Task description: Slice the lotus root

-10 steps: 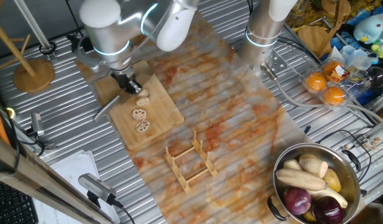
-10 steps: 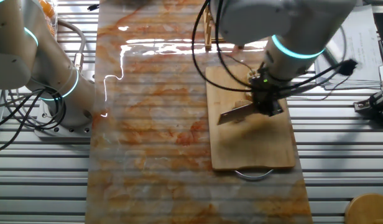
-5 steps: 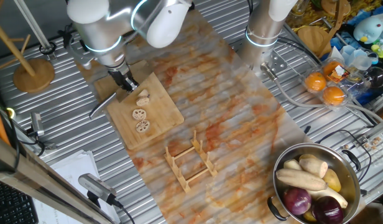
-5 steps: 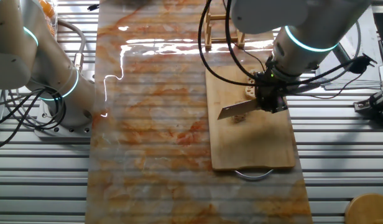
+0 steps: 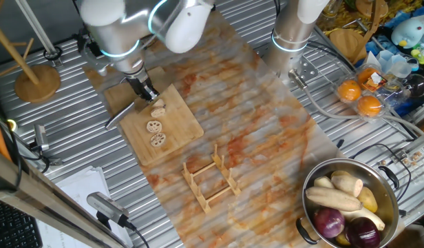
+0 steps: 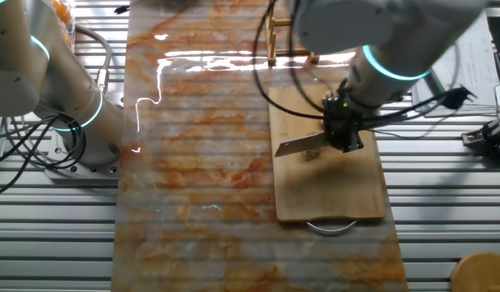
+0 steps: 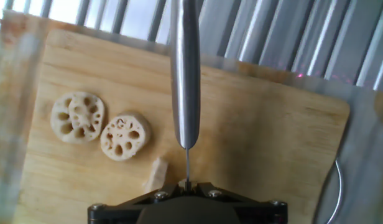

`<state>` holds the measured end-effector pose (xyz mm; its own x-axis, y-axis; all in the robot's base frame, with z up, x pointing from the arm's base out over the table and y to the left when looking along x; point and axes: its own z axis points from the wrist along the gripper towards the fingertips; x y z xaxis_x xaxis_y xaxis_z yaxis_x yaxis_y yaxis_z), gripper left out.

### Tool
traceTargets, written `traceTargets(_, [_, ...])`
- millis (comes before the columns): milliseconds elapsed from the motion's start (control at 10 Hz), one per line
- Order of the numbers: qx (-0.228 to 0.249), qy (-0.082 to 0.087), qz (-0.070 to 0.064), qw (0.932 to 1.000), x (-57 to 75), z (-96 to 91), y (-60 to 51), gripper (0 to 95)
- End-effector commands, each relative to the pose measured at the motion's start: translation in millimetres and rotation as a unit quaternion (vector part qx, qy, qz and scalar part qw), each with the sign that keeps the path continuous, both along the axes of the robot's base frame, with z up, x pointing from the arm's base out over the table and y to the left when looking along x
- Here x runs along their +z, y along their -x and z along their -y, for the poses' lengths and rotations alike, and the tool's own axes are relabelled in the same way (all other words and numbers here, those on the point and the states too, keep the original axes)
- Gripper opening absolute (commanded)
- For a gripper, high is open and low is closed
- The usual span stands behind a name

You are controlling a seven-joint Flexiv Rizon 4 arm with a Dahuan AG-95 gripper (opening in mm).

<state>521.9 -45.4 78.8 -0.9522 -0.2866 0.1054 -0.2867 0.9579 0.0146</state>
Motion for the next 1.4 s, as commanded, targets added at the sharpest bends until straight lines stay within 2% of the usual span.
traceTargets(100, [-0.006, -0.017, -0.004, 0.9998, 1.8, -2.1, -3.1, 0.0])
traceTargets(200, [-0.009, -0.017, -0.006, 0.9998, 1.5, -5.0, -3.6, 0.0])
traceTargets(400, [-0.016, -0.014, -0.005, 0.9998, -8.0, -11.5, -2.9, 0.0])
traceTargets(700, [-0.016, -0.009, -0.003, 0.9998, -11.4, -12.2, -1.4, 0.0])
traceTargets(1000, [-0.020, -0.010, 0.000, 0.9997, -20.2, -5.7, -5.2, 0.0])
traceTargets(1200, [-0.025, -0.015, -0.007, 0.9995, -9.9, -1.1, -13.8, 0.0])
traceTargets(1300, [-0.011, 0.004, -0.002, 0.9999, -8.6, 4.7, -18.5, 0.0])
traceTargets(1400, [-0.005, 0.002, 0.006, 1.0000, -16.5, 14.5, -21.1, 0.0])
